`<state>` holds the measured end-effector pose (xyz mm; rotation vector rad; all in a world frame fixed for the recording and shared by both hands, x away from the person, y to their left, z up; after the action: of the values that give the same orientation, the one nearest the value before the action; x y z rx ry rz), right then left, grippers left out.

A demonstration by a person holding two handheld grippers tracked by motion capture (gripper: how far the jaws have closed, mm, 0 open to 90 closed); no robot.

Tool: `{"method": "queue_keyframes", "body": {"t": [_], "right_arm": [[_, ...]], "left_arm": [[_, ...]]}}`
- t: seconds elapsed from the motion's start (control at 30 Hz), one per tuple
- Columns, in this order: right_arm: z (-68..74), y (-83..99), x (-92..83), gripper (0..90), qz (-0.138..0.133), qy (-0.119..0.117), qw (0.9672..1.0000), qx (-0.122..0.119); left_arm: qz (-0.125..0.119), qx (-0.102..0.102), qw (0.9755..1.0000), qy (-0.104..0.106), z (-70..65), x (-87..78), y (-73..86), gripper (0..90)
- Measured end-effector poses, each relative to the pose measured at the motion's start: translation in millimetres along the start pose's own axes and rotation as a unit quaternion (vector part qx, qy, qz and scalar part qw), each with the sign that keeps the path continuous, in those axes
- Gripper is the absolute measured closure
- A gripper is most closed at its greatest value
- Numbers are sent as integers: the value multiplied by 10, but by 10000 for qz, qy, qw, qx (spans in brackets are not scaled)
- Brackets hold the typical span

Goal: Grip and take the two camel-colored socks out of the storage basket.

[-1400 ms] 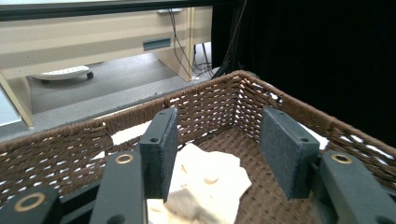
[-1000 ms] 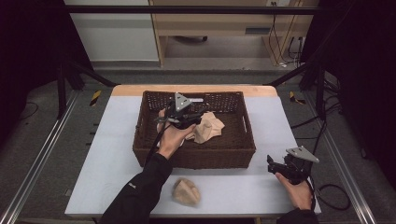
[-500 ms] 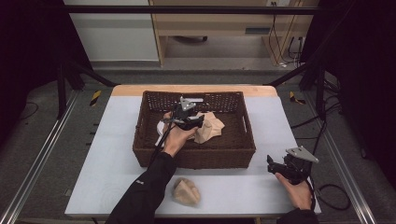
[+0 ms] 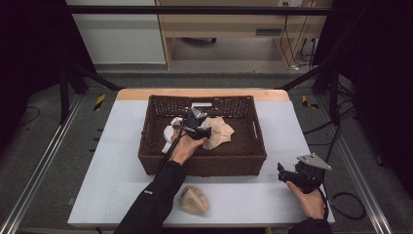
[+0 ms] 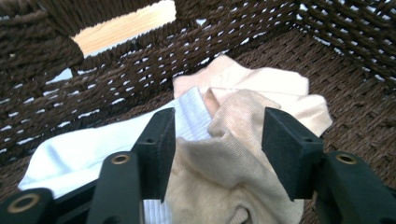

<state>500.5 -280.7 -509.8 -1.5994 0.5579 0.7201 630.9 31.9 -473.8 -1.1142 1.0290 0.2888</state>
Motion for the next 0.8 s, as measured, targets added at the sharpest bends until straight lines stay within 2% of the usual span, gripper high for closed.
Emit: {"method": "queue_keyframes", "body": {"t": [0.33, 0.43, 0.6, 0.73, 0.8], "right_arm": [[-10, 12, 5, 56, 31, 18, 10000, 6], [-11, 13, 10, 57, 35, 15, 10000, -9], [-14, 19, 11, 58, 45, 13, 10000, 4], [-15, 17, 4, 59, 26, 3, 10000, 2], [-14, 18, 3, 59, 29, 2, 10000, 2]], "left_arm": [[309, 91, 9994, 109, 2, 32, 57, 644], [342, 89, 9993, 79, 14, 25, 61, 699], [470, 85, 9987, 186, 15, 17, 84, 800], [443, 96, 9987, 220, 20, -14, 78, 843], [343, 100, 9991, 224, 16, -42, 58, 851]]}}
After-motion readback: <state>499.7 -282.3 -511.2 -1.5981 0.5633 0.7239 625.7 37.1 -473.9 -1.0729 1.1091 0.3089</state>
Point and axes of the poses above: each handheld gripper's, and its own axes: x roughly forward along the jaws, y roughly out of its underside, z roughly to its left, the point moved 8 cm from there along x, roughly forward along the jaws, and after that the axes turned 13 degrees about z, right-handed, at the moved point
